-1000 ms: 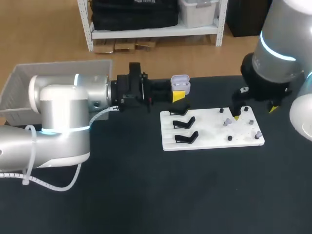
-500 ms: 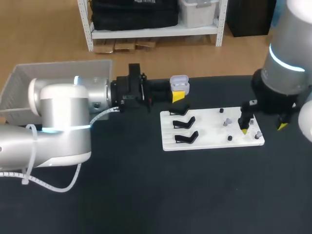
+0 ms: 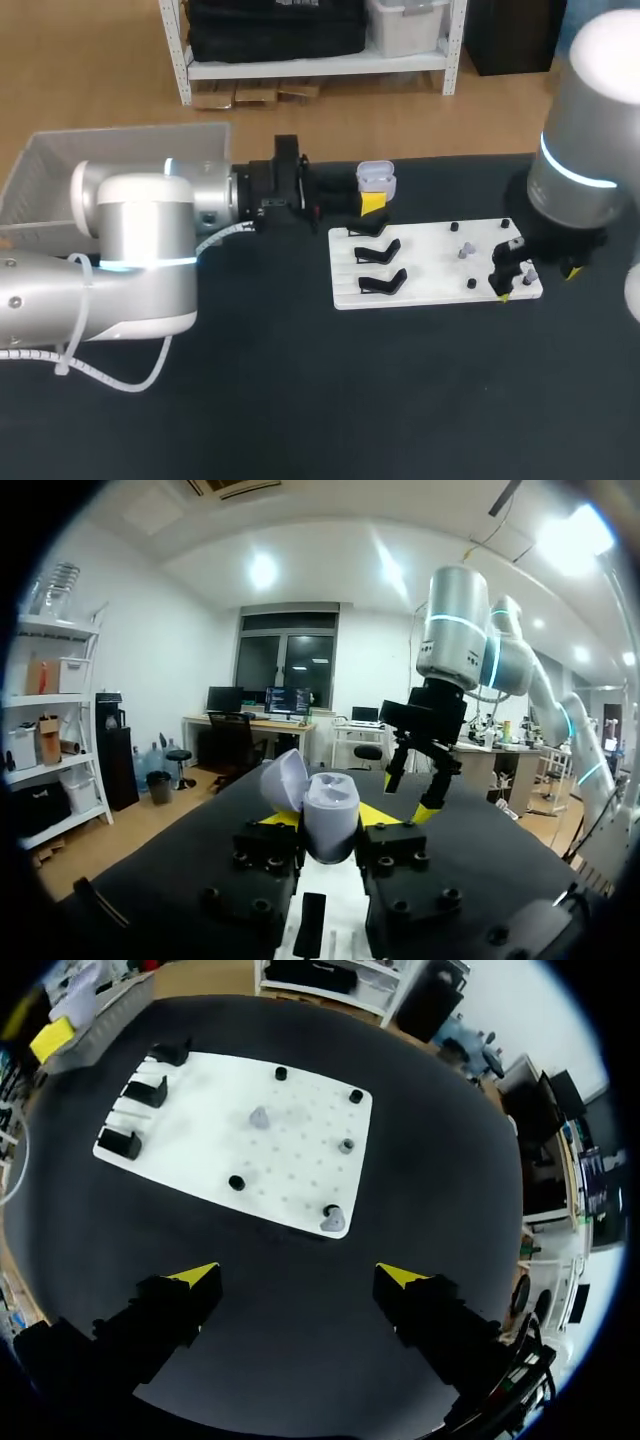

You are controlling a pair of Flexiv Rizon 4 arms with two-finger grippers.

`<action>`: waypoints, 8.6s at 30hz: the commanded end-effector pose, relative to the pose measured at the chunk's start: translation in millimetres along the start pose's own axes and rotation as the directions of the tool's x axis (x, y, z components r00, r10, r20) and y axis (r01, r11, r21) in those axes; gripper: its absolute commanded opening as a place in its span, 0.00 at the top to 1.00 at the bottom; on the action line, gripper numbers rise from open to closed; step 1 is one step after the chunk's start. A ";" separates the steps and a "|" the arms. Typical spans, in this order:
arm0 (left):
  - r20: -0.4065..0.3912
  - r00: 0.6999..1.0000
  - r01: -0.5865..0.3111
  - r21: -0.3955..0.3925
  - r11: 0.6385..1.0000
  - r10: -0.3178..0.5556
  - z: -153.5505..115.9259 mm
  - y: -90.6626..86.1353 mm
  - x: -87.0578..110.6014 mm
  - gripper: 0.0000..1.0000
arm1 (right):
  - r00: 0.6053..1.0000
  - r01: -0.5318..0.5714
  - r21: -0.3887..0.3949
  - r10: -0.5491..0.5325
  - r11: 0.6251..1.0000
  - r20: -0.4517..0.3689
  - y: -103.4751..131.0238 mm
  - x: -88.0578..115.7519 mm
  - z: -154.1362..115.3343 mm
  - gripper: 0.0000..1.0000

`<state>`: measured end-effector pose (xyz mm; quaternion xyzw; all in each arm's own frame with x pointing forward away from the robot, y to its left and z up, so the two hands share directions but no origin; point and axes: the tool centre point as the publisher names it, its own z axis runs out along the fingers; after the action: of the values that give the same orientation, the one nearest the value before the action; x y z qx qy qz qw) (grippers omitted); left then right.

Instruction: Pick up each earbud case from the left stands, insert the matching earbuds, close the lid, and place the case in the box.

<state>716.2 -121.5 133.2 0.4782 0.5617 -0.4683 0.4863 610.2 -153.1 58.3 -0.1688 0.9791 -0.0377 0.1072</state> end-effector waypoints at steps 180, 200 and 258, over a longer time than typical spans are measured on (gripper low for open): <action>0.000 1.000 0.001 0.001 1.000 -0.001 0.9 1.2 0.1 1.00 | 0.478 -0.876 0.048 0.876 0.481 -0.056 149.2 -183.0 -119.1 1.00; 0.000 1.000 0.001 0.001 1.000 -0.001 0.9 1.2 0.1 1.00 | 0.459 -0.884 0.070 0.887 0.462 -0.060 142.8 -186.2 -107.7 1.00; 0.000 1.000 0.001 0.001 1.000 -0.001 0.9 1.2 0.1 1.00 | 0.746 -0.624 -0.216 0.655 0.751 0.123 116.9 -86.6 -125.2 0.00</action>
<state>717.1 -122.1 133.4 0.4786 0.5620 -0.4688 0.4850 648.9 14.2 192.0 0.2021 0.9648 0.0634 0.1562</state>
